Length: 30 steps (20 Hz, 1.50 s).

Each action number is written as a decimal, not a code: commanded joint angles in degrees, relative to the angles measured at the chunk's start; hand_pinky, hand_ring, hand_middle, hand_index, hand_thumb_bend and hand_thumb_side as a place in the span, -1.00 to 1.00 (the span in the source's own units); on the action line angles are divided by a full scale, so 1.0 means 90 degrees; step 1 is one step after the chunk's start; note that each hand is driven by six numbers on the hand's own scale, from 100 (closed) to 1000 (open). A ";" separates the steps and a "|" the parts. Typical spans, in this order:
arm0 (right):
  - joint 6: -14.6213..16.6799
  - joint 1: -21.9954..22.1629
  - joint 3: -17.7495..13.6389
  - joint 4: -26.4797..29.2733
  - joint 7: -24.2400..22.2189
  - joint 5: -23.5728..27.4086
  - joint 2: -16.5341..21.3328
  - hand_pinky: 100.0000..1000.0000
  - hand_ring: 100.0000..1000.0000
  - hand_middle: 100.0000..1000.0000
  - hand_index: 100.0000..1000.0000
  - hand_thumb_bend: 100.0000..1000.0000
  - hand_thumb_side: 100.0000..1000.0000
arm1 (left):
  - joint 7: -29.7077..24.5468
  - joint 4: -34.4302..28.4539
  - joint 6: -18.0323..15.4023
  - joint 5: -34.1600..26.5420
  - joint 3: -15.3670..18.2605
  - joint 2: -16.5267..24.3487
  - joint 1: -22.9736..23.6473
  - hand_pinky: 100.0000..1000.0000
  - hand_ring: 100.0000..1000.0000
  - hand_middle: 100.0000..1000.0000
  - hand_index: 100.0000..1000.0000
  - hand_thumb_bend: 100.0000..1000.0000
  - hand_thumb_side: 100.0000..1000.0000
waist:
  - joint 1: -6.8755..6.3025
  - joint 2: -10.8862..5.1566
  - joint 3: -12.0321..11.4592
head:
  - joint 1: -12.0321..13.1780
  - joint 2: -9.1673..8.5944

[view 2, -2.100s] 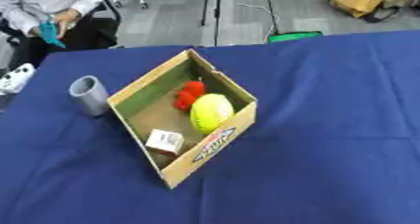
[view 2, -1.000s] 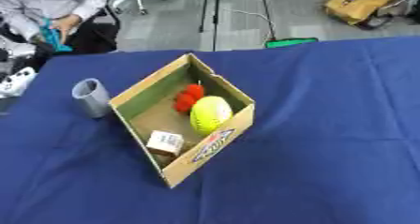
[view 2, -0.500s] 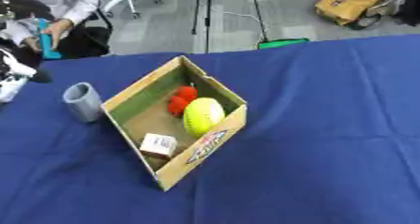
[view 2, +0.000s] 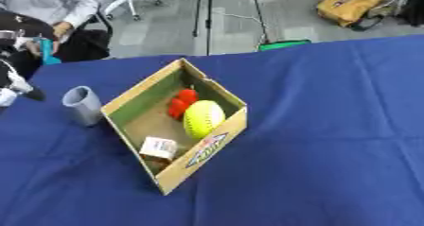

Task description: Pick up objects on the table and place them in the box.

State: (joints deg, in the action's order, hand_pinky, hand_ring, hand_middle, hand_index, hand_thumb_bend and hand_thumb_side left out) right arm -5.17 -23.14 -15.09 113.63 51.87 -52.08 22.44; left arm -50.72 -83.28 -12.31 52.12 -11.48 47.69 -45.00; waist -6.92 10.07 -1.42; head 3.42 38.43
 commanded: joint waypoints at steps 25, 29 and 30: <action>-0.0081 -0.0055 0.0030 0.0107 0.0011 0.0070 0.0047 0.47 0.27 0.09 0.32 -1.00 0.41 | 0.0087 0.1918 -0.0052 -0.0621 -0.0349 -0.0567 -0.0686 0.32 0.66 1.00 1.00 0.73 0.09 | 0.0028 0.0040 0.0080 | -0.0043 -0.0240; -0.0076 -0.0062 0.0033 0.0107 0.0011 0.0079 0.0043 0.47 0.27 0.09 0.31 -1.00 0.41 | 0.0082 0.2123 -0.0039 -0.0517 -0.0308 -0.0669 -0.0747 0.30 0.67 1.00 1.00 0.73 0.10 | 0.0031 0.0060 0.0100 | -0.0028 -0.0269; -0.0075 -0.0064 0.0034 0.0107 0.0011 0.0083 0.0042 0.47 0.27 0.09 0.31 -1.00 0.41 | 0.0081 0.2184 -0.0021 -0.0481 -0.0286 -0.0701 -0.0765 0.35 0.69 1.00 1.00 0.72 0.12 | 0.0032 0.0067 0.0106 | -0.0020 -0.0277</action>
State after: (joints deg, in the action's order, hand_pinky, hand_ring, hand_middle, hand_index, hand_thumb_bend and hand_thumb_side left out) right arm -5.66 -23.14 -14.76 113.63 51.83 -51.67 22.23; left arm -49.57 -63.84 -12.39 47.27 -15.12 40.28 -50.53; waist -6.91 11.42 -0.40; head 3.03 36.63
